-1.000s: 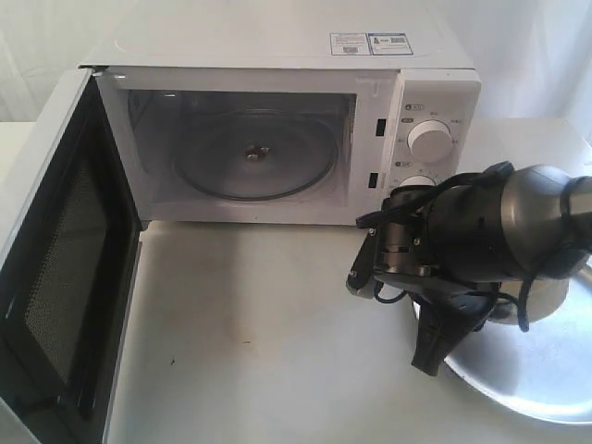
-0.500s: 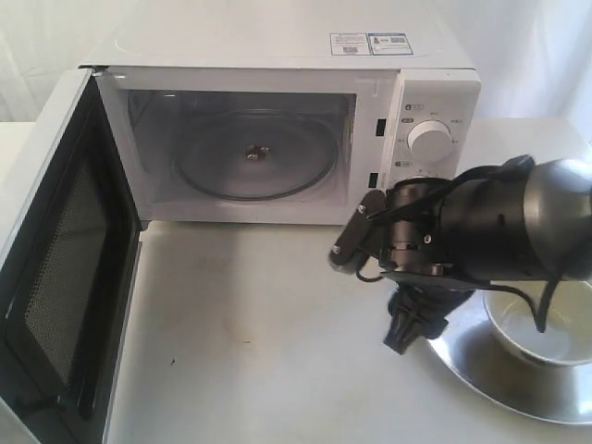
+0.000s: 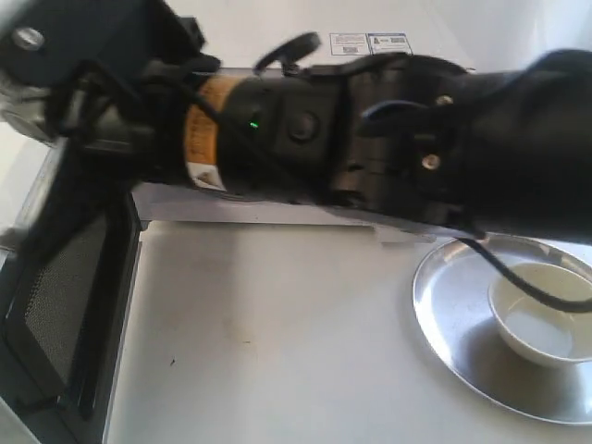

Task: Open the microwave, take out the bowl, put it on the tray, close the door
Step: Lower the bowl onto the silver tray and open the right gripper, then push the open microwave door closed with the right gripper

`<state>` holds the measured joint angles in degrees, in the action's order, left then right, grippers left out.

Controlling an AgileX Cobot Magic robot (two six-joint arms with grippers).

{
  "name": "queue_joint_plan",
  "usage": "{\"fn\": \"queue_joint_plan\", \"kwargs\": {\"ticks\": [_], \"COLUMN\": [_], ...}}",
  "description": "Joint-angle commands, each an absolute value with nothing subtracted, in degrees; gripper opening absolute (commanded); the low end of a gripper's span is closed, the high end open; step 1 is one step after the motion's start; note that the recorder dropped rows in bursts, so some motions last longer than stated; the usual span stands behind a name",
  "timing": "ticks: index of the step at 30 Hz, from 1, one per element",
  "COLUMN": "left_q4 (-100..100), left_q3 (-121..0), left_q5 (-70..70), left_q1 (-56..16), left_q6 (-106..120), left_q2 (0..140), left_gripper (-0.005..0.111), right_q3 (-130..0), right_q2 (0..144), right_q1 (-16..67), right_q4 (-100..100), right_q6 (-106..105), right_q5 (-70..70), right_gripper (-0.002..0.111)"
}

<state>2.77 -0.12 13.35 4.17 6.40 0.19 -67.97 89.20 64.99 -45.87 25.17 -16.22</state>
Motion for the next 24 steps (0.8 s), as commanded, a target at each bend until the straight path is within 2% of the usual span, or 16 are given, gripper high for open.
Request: {"fn": "queue_joint_plan", "kwargs": {"ticks": [1,6,10,14,20,21,24], "left_q4": [2.55,2.55,2.55,2.55,2.55,2.55,2.55], "left_q3": [0.00,0.00,0.00,0.00,0.00,0.00,0.00], "left_q5": [13.31,13.31,13.31,13.31,13.31,13.31,13.31], "left_q1": [3.94,3.94,3.94,3.94,3.94,3.94,3.94], "left_q6": [6.21,6.21,6.21,6.21,6.21,6.21,6.21], "left_q2": [0.00,0.00,0.00,0.00,0.00,0.00,0.00], "left_gripper": [0.000,0.000,0.000,0.000,0.000,0.000,0.000], "right_q3": [-76.09,-82.69,-87.75,-91.12,-91.39,-91.39,-91.29], "right_q2": [96.12,105.40,111.10,113.78,113.78,113.78,112.65], "right_q1": [69.73,77.48,82.07,82.86,82.76,82.76,82.76], "right_q4": [-45.84,-50.80,-51.42,-56.02,-87.51,-91.00,-93.44], "right_q6": [24.46,16.20,6.05,2.37,32.37,34.87,36.09], "right_q5": [-16.67,-12.80,3.83,26.96,66.20,69.96,69.96], "right_gripper": [0.000,0.000,0.000,0.000,0.000,0.000,0.000]}}
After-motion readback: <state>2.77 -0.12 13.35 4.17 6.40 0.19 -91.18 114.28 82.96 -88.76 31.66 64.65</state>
